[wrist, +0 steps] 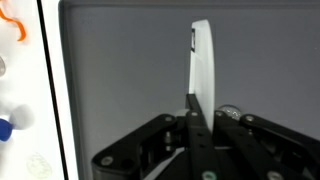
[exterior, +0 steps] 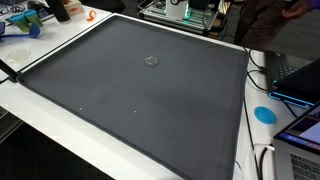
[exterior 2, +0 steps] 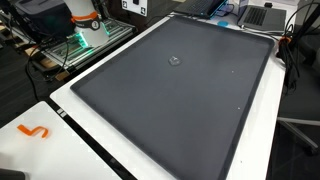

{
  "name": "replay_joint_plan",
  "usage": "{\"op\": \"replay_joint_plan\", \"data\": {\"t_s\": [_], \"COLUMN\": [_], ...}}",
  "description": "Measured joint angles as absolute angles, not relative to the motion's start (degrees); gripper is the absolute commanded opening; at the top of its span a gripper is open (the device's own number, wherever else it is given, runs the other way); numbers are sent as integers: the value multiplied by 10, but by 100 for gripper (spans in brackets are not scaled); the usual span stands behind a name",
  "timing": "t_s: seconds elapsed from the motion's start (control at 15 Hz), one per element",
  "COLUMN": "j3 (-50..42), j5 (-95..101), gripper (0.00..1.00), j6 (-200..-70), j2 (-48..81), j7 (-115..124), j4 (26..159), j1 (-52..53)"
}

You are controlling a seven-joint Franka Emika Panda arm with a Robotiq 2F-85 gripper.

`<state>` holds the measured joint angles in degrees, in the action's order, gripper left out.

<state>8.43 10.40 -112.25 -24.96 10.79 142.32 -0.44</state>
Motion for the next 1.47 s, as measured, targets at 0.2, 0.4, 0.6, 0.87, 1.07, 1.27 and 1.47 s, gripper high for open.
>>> {"op": "replay_joint_plan", "data": {"t_s": [0.2,0.4,0.6,0.87,1.07,1.27,1.47], "j3": [84,84,84,89,116,155,179], "j5": [104,104,104,104,105,110,140], "gripper": [4,4,1,1,1,1,1], "j6": [-1123,-1123,-1123,-1123,-1123,-1123,-1123], "j2": [-250,-250,-250,-244,-209,-147,-76], "j7": [108,108,108,111,145,213,288], "j4": [1423,1423,1423,1419,1390,1343,1289], "j1": [-4,-4,-4,-1,15,34,49]}}
